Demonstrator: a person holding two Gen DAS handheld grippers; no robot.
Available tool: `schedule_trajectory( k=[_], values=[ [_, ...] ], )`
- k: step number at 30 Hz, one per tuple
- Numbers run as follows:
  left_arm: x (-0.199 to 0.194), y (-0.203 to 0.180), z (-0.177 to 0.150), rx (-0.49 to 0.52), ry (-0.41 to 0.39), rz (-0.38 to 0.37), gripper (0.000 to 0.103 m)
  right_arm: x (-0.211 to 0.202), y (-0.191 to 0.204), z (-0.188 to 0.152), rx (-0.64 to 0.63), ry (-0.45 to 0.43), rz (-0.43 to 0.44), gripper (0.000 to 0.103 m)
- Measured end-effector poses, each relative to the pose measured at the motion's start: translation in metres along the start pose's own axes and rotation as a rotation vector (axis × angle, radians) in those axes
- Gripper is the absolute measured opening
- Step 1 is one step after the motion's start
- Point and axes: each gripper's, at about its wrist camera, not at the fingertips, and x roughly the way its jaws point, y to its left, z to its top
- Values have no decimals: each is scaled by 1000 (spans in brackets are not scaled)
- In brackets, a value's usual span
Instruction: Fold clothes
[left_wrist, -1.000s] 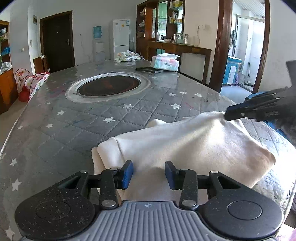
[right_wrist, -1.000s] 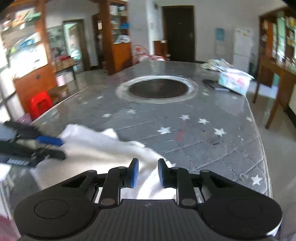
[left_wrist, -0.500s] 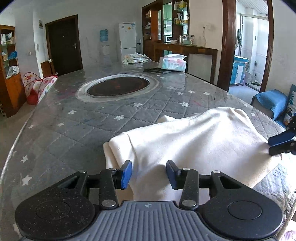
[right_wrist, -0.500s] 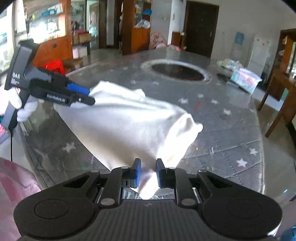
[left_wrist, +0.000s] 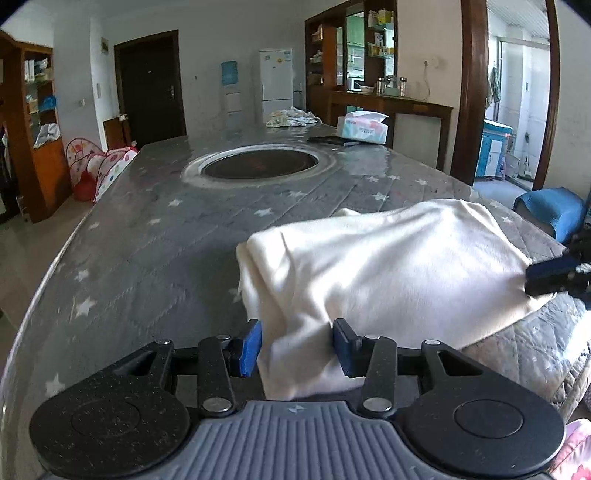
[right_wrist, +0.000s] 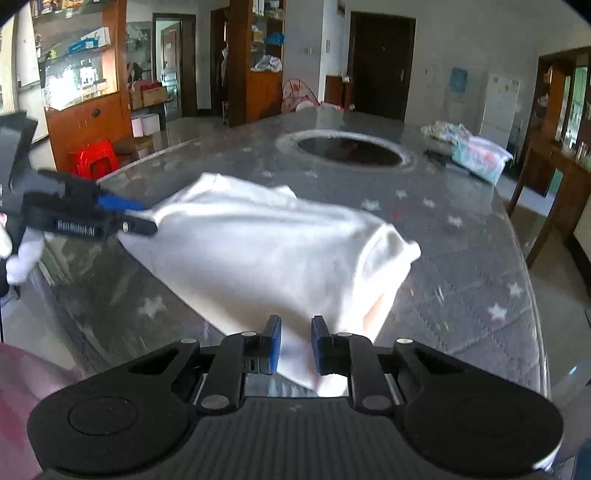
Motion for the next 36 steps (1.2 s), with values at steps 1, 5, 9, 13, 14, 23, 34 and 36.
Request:
schedule_trajectory(
  k=[1,5,9,13,14,23,34,36],
  values=[
    [-1,1,-3,-5,0,2,46,0,3,4,-4,-10,0,17],
    [-7,4,-9,-21,-3,6,46,11,17,17,-21,-31,14,17],
    [-18,8,-9,-48,-12,9,46,23,27,25,-36,-32,35,17],
    [-27,10,-1,-81,-51,14,46,34,36,31,-45,-38,70,18],
    [-27,10,0,-85,-52,18,46,36,38,32,-48,-39,79,18],
    [0,6,3,-95,11,68,48,48,42,25,-55,-26,140,18],
    [-10,-11,15,-58,44,116,46,44,-2,42,16,-88,131,25],
    [-13,-21,24,-45,19,106,46,48,-16,46,45,-91,110,25]
  ],
)
